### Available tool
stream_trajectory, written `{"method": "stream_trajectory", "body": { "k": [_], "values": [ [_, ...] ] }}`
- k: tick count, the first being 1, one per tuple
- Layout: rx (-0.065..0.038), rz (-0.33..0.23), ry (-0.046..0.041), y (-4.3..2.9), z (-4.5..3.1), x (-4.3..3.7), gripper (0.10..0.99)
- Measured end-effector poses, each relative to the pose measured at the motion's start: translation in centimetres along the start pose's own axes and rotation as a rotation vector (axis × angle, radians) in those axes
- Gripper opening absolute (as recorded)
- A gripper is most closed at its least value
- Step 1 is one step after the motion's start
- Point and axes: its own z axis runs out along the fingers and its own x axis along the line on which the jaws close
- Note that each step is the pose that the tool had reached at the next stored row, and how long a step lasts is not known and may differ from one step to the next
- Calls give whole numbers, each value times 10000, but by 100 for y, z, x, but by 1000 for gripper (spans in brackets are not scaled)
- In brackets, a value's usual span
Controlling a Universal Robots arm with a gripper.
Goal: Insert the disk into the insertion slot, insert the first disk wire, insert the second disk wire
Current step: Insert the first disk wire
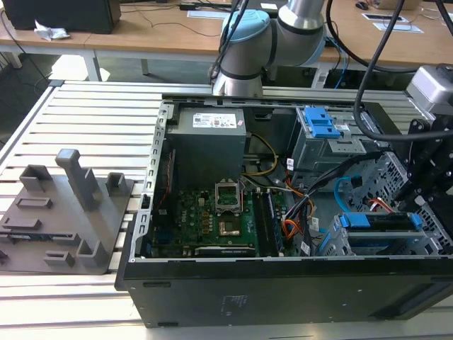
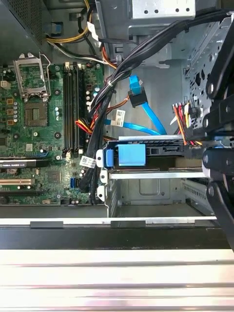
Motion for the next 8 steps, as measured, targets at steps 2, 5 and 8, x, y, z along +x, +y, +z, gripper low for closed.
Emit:
{"method": "stream_trajectory", "body": {
  "k": [2, 5, 8],
  "values": [
    [0, 0, 3, 0, -4, 0, 106],
    [0, 0, 3, 1, -6, 0, 106],
    [0, 0, 3, 1, -6, 0, 106]
  ]
}}
